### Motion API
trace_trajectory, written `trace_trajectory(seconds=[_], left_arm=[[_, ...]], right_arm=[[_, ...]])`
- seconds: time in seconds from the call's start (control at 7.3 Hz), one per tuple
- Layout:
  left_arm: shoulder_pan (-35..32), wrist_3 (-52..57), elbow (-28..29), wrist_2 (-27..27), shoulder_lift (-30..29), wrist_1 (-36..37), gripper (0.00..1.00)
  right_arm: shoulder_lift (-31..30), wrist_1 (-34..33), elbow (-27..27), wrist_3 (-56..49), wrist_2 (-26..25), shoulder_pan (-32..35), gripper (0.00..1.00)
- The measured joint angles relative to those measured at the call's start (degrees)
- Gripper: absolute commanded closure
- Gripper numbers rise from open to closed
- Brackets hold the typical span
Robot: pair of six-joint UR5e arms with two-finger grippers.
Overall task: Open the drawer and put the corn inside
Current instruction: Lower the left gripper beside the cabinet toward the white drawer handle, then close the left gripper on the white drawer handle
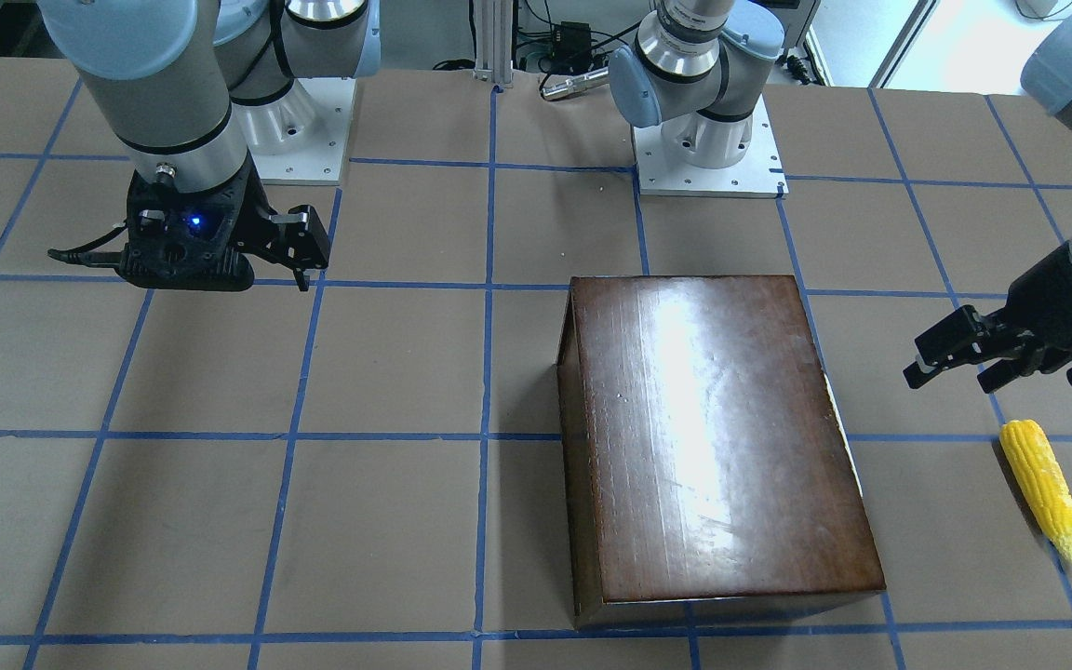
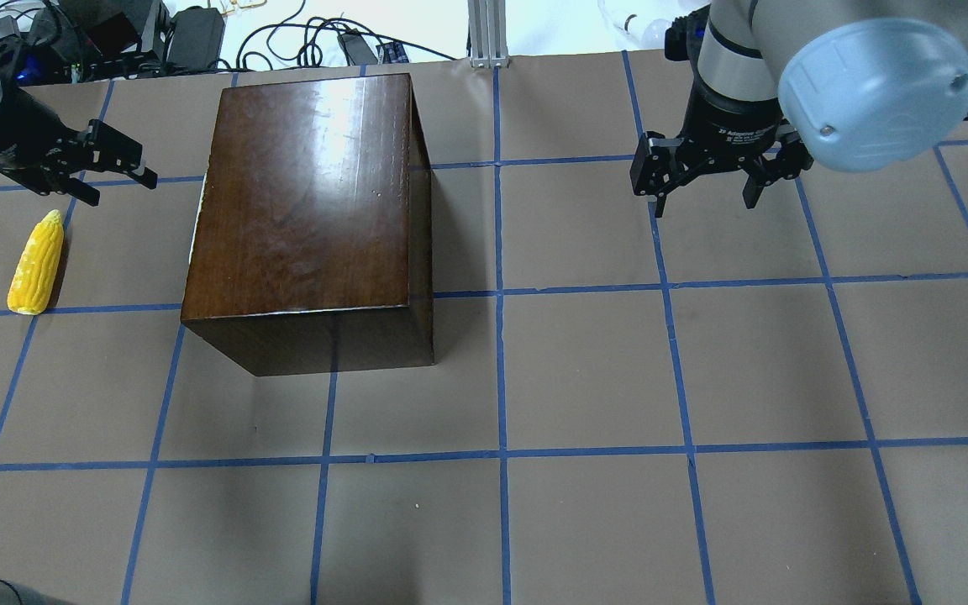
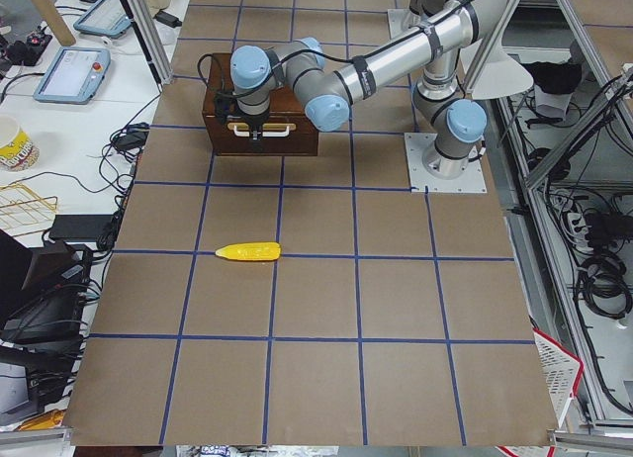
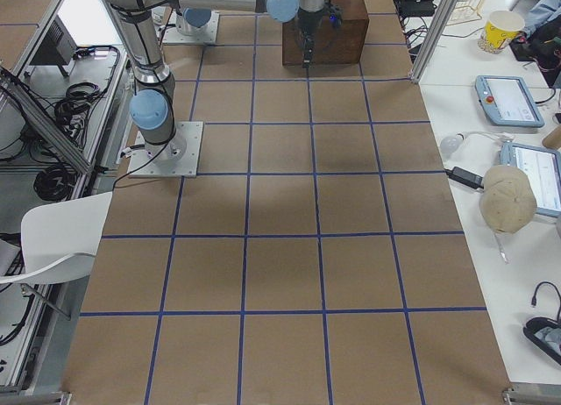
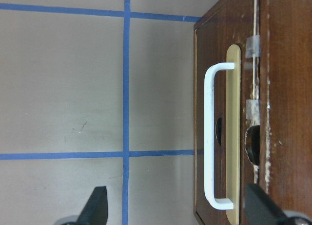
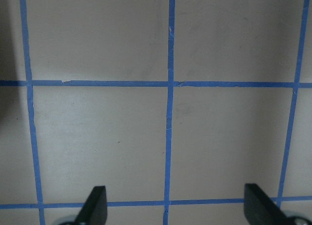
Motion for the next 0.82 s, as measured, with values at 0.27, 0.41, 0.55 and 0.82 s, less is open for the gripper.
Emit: trace_trajectory(seconds=[0.27,0.41,0.55,0.82], left_arm=[[0.0,2.4,-0.3,-1.4,-2.0,0.2,0.0],[0.0,3.3,-0.4,-2.0,-2.7,0.2,0.0],[0.0,4.2,-0.4,-2.7,-3.3,0.2,0.0],[0.0,5.5,-0.8,-3.7,-4.5,0.1,0.0]], right_arm=[[0.0,0.0,0.0,0.0,0.1,0.0,0.0],[0.0,0.0,0.0,0.0,0.1,0.0,0.0],[0.0,0.0,0.0,0.0,0.0,0.0,0.0],[0.0,0.0,0.0,0.0,0.1,0.0,0.0]])
